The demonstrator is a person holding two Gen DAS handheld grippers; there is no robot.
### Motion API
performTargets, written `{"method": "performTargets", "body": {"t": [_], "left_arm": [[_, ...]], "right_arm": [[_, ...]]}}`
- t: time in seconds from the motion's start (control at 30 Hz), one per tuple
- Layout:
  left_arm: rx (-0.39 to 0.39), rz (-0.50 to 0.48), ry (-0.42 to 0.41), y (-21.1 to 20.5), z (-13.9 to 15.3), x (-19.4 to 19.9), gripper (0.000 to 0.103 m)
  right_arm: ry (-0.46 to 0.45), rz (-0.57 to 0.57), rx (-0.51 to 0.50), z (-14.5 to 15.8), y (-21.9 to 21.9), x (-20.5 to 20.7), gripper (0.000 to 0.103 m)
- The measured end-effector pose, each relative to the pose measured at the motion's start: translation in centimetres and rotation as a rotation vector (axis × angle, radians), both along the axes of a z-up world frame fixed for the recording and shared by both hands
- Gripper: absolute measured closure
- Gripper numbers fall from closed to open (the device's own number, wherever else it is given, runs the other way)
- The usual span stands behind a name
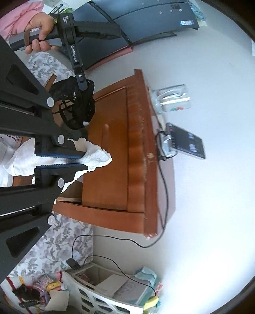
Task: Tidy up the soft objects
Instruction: 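Lift the black item and white cloth up out of the drawer with both tools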
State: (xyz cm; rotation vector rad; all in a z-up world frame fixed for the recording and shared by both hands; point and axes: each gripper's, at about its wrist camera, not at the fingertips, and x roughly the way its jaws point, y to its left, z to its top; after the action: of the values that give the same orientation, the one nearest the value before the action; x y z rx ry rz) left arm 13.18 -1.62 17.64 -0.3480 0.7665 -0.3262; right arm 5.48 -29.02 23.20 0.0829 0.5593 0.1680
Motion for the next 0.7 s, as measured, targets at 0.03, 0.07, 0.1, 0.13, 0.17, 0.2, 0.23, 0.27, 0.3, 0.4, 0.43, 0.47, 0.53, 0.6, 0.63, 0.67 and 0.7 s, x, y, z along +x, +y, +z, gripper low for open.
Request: {"method": "performTargets", "body": {"t": [0.03,0.07,0.1,0.13,0.17,0.2,0.23,0.27,0.3,0.4,0.43,0.47,0.53,0.6,0.63,0.67,0.7], "left_arm": [[-0.002,0.0,-0.01,0.0,0.4,-0.5,0.087],[-0.004,0.0,-0.025,0.0,0.9,-1.1,0.087],[-0.007,0.001,-0.034,0.1,1.3,-1.6,0.087],[-0.011,0.002,-0.046,0.2,1.7,-2.2,0.087],[-0.017,0.003,-0.057,0.3,2.1,-2.7,0.087],[-0.022,0.004,-0.064,0.2,2.3,-3.0,0.087],[-0.027,0.006,-0.074,0.2,2.7,-3.5,0.087],[-0.03,0.007,-0.083,0.3,3.0,-4.0,0.087],[-0.035,0.008,-0.091,0.3,3.3,-4.4,0.087],[-0.049,0.008,-0.111,0.5,4.0,-5.7,0.087],[-0.049,0.01,-0.12,0.6,4.4,-6.3,0.087],[-0.049,0.011,-0.126,0.5,4.6,-6.6,0.087],[-0.047,0.012,-0.14,0.5,5.0,-7.5,0.087],[-0.047,0.012,-0.152,0.5,5.4,-8.3,0.087],[-0.049,0.011,-0.158,0.5,5.6,-8.8,0.087],[-0.049,0.01,-0.161,0.4,5.7,-9.1,0.087],[-0.05,0.009,-0.163,0.5,5.6,-9.4,0.087]], "right_arm": [[-0.01,-0.002,0.002,0.4,-0.1,-0.5,0.098],[-0.021,-0.002,0.004,0.8,-0.1,-1.0,0.098],[-0.029,0.0,0.006,1.1,-0.1,-1.5,0.098],[-0.042,-0.001,0.006,1.5,-0.2,-2.0,0.098],[-0.05,-0.001,0.005,1.7,-0.1,-2.5,0.098],[-0.059,0.001,0.004,2.0,-0.2,-3.0,0.098],[-0.069,-0.001,0.004,2.4,-0.2,-3.5,0.098],[-0.078,-0.001,0.005,2.7,-0.2,-3.9,0.098],[-0.084,-0.001,0.005,3.0,-0.3,-4.4,0.098],[-0.108,-0.002,0.002,3.8,-0.3,-5.9,0.098],[-0.115,-0.003,0.001,4.1,-0.3,-6.4,0.098],[-0.12,-0.003,-0.001,4.3,-0.3,-6.8,0.098],[-0.129,-0.005,-0.004,4.8,-0.2,-7.8,0.098],[-0.135,-0.008,-0.004,5.0,-0.2,-8.5,0.098],[-0.138,-0.01,-0.002,5.1,-0.3,-8.9,0.098],[-0.141,-0.011,-0.001,5.2,-0.2,-9.4,0.098],[-0.142,-0.014,0.0,5.3,-0.3,-9.6,0.098]]}}
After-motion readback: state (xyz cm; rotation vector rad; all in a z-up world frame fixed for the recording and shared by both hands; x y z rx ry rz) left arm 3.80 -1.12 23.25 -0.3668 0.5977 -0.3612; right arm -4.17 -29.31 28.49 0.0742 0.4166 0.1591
